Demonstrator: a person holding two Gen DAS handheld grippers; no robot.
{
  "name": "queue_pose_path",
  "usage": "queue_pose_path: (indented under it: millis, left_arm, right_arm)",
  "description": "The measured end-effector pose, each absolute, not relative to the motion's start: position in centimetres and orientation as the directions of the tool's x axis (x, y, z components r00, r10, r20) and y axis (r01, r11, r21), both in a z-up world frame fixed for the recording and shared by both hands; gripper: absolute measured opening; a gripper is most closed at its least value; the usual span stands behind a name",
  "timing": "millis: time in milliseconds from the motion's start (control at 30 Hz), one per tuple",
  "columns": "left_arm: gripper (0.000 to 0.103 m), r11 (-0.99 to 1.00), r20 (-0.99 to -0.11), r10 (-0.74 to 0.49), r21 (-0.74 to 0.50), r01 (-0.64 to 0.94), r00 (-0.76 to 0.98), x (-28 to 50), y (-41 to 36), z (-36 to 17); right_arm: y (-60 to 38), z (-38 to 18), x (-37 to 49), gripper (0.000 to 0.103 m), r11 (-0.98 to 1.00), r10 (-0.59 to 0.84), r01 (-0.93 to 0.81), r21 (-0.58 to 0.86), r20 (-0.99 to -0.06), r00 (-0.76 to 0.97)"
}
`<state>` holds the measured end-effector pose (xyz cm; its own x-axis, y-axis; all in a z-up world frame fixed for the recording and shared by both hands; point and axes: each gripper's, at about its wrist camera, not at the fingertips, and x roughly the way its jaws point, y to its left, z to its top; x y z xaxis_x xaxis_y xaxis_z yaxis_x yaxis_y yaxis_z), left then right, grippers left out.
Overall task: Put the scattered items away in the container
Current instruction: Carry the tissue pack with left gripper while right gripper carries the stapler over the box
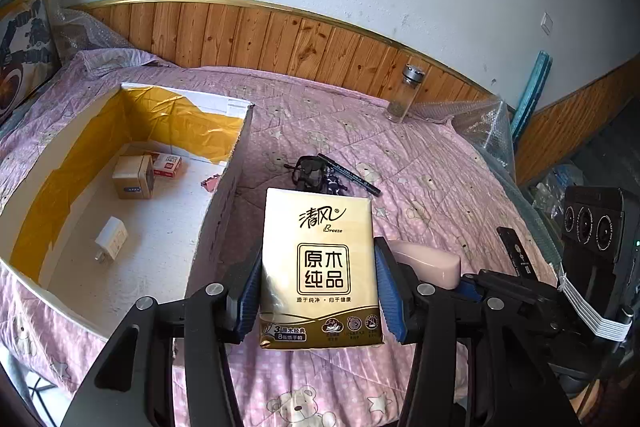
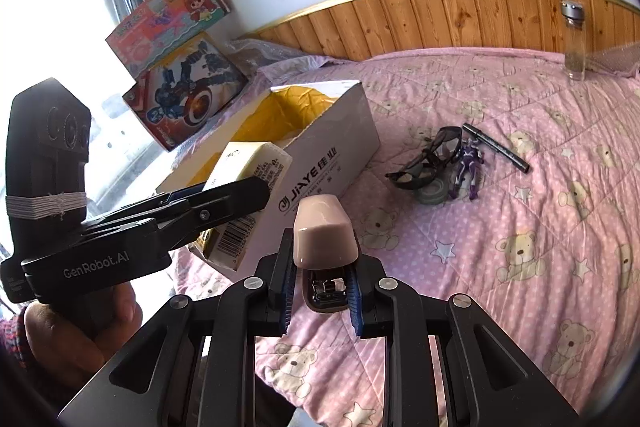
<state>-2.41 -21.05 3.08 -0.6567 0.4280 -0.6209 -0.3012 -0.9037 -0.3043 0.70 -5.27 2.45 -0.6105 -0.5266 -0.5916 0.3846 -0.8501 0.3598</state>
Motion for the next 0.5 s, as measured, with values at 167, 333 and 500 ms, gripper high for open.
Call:
queue_pose_path:
  millis: [167, 333, 500]
  left_arm:
    - [0.052, -0.909, -0.614, 0.414, -0.313, -0.273, -0.672, -2.7, -22.6, 3.3]
    - [0.052, -0.915, -0.604, 0.397, -0.324, -0.241, -0.691, -3.0, -24.3, 3.8]
    - [0.052, -0.92, -0.595, 0.376, -0.334, -0.207, -0.71, -3.5, -26.2, 4.4]
  right_arm:
    - [-6.6, 3.2, 0.0, 0.024, -0.84, -0.541, 0.414, 0.35, -0.586, -0.603]
    - [-8.0, 3.9, -1.0, 0.024, -0.828, -0.557, 0.445, 0.34, -0.582, -0.592]
    - [-9.4, 4.9, -2.0, 0.024, -0.817, -0.57, 0.475, 0.326, -0.575, -0.587]
